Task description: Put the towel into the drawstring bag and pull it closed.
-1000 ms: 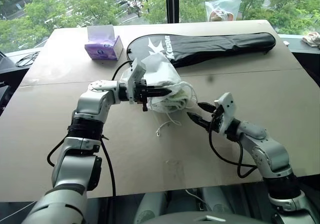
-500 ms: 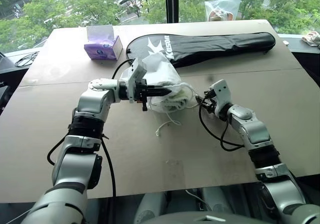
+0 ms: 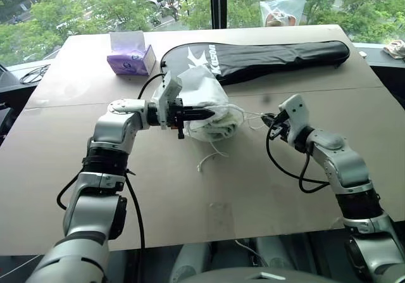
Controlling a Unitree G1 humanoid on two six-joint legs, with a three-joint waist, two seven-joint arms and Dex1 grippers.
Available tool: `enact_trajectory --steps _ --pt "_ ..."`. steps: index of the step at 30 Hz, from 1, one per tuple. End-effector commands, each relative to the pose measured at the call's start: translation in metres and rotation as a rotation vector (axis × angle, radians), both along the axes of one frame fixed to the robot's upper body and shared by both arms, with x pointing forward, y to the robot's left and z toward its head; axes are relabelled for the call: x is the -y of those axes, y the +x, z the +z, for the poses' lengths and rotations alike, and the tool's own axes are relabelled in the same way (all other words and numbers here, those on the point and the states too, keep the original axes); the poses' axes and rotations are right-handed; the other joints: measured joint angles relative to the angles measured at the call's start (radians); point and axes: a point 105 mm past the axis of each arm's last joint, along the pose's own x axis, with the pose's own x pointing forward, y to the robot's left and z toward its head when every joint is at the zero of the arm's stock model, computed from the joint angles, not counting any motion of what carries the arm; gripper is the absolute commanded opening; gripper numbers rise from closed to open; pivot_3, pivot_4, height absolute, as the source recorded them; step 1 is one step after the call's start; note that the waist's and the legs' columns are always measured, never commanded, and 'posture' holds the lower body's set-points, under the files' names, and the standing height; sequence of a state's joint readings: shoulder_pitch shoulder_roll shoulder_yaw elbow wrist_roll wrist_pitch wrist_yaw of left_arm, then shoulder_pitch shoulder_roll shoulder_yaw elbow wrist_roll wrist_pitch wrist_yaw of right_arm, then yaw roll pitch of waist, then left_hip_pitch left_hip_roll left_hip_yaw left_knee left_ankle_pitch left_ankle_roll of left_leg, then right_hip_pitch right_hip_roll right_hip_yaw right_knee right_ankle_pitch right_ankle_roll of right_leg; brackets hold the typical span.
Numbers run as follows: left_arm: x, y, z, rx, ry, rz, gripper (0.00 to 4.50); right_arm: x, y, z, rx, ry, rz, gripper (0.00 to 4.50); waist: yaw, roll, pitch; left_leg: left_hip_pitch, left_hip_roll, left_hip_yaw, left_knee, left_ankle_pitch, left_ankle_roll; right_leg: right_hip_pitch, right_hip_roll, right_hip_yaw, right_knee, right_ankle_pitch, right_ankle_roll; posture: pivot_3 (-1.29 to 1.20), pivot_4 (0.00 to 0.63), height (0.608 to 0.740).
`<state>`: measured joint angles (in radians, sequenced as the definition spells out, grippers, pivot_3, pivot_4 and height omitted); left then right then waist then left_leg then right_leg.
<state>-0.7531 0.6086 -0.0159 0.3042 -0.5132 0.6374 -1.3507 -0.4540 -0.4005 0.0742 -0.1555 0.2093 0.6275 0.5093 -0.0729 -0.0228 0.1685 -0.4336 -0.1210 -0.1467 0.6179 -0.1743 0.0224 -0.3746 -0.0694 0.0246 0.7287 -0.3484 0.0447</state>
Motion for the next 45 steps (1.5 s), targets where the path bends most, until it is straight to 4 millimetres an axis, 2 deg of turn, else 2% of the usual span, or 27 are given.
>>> enact_trajectory --steps 1,3,7,10,13,20,23,29,30,31,34,36,38,41,43,45 --pt "-0.015 -0.02 0.036 -0.03 -0.114 -0.005 1.25 -0.011 -0.011 0.023 0.051 -0.004 0.048 0.0 -0.004 0.0 0.0 0.0 0.0 0.0 0.0 0.0 0.0 0.0 0.0 0.0 0.0 0.0 0.0 0.0 0.15 0.74" --pt "-0.026 -0.031 0.033 -0.078 -0.095 0.04 2.13 -0.018 -0.017 0.022 0.039 -0.007 0.076 0.0 -0.008 0.0 0.0 0.0 0.001 0.0 -0.001 0.0 0.0 -0.001 0.0 0.0 0.0 0.0 0.0 0.0 0.15 0.74" --pt "-0.035 -0.062 0.002 -0.153 0.018 0.065 4.01 -0.02 -0.021 0.018 0.02 -0.012 0.079 0.0 -0.011 0.0 0.0 0.002 0.001 0.001 -0.002 0.0 0.0 -0.001 0.0 0.002 -0.001 0.0 0.0 0.0 0.15 0.74" --pt "-0.029 -0.071 -0.035 -0.122 0.126 0.136 4.01 -0.022 -0.023 0.016 0.011 -0.004 0.082 0.0 0.004 0.0 0.0 0.002 0.001 0.001 -0.002 0.0 0.0 -0.002 -0.001 0.003 -0.002 0.0 0.0 0.0 0.15 0.74" --pt "-0.016 -0.067 -0.065 -0.08 0.186 0.23 4.01 -0.023 -0.025 0.016 0.005 -0.001 0.085 0.0 0.032 0.001 0.0 0.002 0.001 0.001 -0.002 -0.002 0.003 -0.002 -0.001 0.002 -0.001 0.0 0.0 0.0 0.15 0.74" --pt "0.027 -0.054 -0.091 -0.027 0.159 0.294 4.01 -0.02 -0.027 0.018 0.003 -0.013 0.079 0.0 0.056 0.001 0.0 0.002 0.001 0.001 -0.001 -0.002 0.004 -0.001 -0.001 0.0 -0.001 0.002 -0.001 0.0 0.15 0.74" --pt "0.037 -0.056 -0.096 -0.009 0.155 0.269 3.33 -0.018 -0.027 0.021 0.011 -0.013 0.064 0.0 0.053 0.001 0.0 0.002 0.001 0.001 -0.001 -0.002 0.003 -0.001 -0.001 0.001 -0.001 0.002 -0.001 0.0 0.15 0.74" --pt "0.038 -0.048 -0.099 0.074 0.141 0.299 0.58 -0.012 -0.024 0.031 0.063 0.002 0.018 0.0 0.049 0.001 0.0 0.001 0.001 0.001 -0.002 -0.001 0.001 -0.001 -0.001 0.001 -0.002 0.002 -0.001 0.0 0.15 0.74" --pt "0.034 -0.046 -0.096 0.123 0.14 0.317 0.2 -0.011 -0.023 0.034 0.079 0.009 0.01 0.0 0.049 0.001 0.0 0.002 0.001 0.001 -0.002 -0.001 0.001 -0.001 -0.001 0.001 -0.002 0.002 -0.001 0.0 0.15 0.74" --pt "0.03 -0.041 -0.09 0.192 0.138 0.349 0.08 -0.01 -0.022 0.039 0.104 0.014 0.001 0.0 0.048 0.001 0.0 0.001 0.001 0.001 -0.002 -0.001 0.001 -0.001 -0.001 0.001 -0.002 0.002 -0.001 0.0 0.15 0.74" --pt "0.003 -0.026 -0.041 0.629 0.143 0.47 0.08 -0.004 -0.018 0.067 0.225 0.04 -0.026 0.0 0.047 0.001 0.0 0.001 0.001 0.001 -0.002 0.0 0.001 -0.001 -0.001 0.0 -0.002 0.002 -0.001 0.0 0.15 0.74" --pt "-0.022 -0.015 -0.001 0.8 0.114 0.57 0.08 -0.002 -0.018 0.093 0.307 0.081 -0.015 0.0 0.047 0.001 0.0 0.001 0.001 0.001 -0.002 0.0 0.0 -0.001 -0.001 0.0 -0.002 0.002 -0.001 0.0 0.15 0.74" --pt "-0.039 -0.006 0.036 0.896 0.085 0.632 0.08 -0.001 -0.02 0.117 0.378 0.101 0.009 0.0 0.048 0.0 0.0 0.001 0.001 0.0 -0.002 0.0 0.0 -0.002 -0.001 -0.001 -0.002 0.002 -0.001 0.0 0.15 0.74" --pt "-0.055 0.006 0.096 1.027 0.043 0.673 0.08 0.003 -0.02 0.154 0.487 0.076 0.03 0.0 0.049 0.0 0.001 0.001 0.001 0.0 -0.001 -0.001 0.001 -0.001 -0.001 -0.003 -0.003 0.002 -0.001 0.0 0.15 0.74" --pt "-0.07 0.015 0.138 1.099 0.025 0.72 0.08 0.011 -0.019 0.185 0.574 0.03 0.025 0.0 0.049 -0.002 0.002 0.0 0.0 0.0 0.0 0.0 0.0 -0.001 -0.001 -0.003 -0.003 0.003 -0.001 0.0 0.15 0.74" --pt "-0.082 0.021 0.159 1.114 0.026 0.757 0.08 0.019 -0.02 0.208 0.625 0.013 0.018 0.0 0.043 -0.002 0.002 -0.001 -0.001 0.0 -0.001 0.0 0.0 -0.001 -0.002 -0.006 -0.005 0.003 0.0 0.0 0.15 0.74"
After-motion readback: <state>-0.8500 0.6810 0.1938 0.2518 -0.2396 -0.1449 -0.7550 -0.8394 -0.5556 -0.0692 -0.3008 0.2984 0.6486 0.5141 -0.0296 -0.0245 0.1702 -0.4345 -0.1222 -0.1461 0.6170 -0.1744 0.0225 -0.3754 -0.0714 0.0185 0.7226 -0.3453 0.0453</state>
